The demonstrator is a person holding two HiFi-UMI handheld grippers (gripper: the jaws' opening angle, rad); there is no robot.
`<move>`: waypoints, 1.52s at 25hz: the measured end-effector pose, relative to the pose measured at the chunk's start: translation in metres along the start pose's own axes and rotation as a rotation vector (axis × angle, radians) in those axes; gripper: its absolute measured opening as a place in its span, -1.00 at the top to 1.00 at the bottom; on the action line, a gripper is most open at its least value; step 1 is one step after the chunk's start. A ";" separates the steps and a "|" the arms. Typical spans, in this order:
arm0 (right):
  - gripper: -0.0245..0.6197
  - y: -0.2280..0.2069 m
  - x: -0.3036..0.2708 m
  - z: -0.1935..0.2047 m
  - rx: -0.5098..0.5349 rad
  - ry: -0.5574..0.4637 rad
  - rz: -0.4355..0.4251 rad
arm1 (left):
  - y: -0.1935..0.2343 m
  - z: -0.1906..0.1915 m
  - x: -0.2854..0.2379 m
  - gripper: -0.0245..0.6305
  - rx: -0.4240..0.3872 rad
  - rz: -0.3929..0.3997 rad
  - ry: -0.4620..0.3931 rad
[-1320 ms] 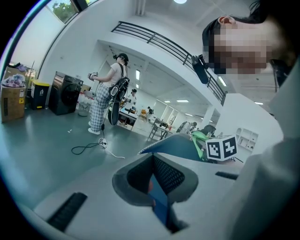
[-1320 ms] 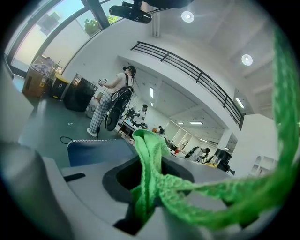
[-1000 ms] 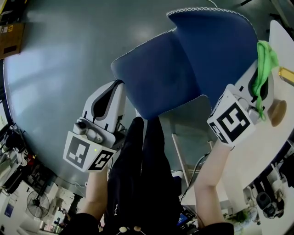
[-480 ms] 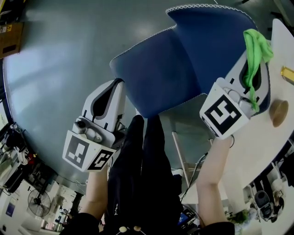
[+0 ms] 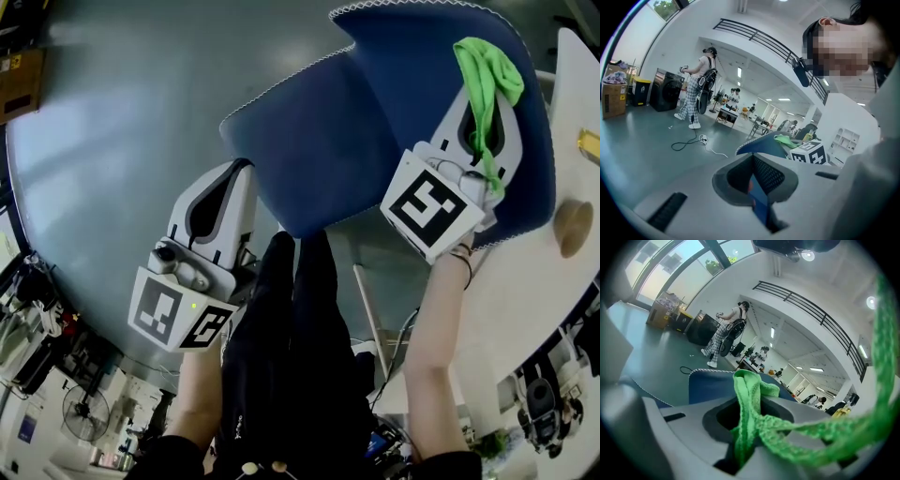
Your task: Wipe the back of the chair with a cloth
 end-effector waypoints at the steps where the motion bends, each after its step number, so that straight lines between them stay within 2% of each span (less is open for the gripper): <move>1: 0.79 0.001 -0.001 0.001 0.001 0.000 -0.003 | -0.002 0.000 -0.001 0.92 0.001 0.000 -0.002; 5: 0.79 0.012 -0.007 0.001 0.009 0.004 -0.022 | 0.000 -0.002 -0.002 0.92 0.004 -0.001 -0.005; 11: 0.79 0.034 -0.007 0.022 0.029 0.065 -0.048 | 0.000 0.005 0.002 0.92 0.010 -0.008 0.001; 23: 0.79 0.063 -0.014 0.040 -0.029 0.155 -0.086 | 0.005 0.002 0.010 0.92 0.023 -0.014 -0.016; 38: 0.79 0.146 -0.034 0.099 0.047 0.327 -0.201 | 0.033 0.008 0.009 0.92 0.032 -0.009 0.004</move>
Point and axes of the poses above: the fingertips, and each gripper's own axes: x backward along the fingers, y to its left, z out of its underside, the point moved 1 cm from there along x, backward along the fingers, and after that the axes turned 11 degrees about y, right-handed, at the moved point
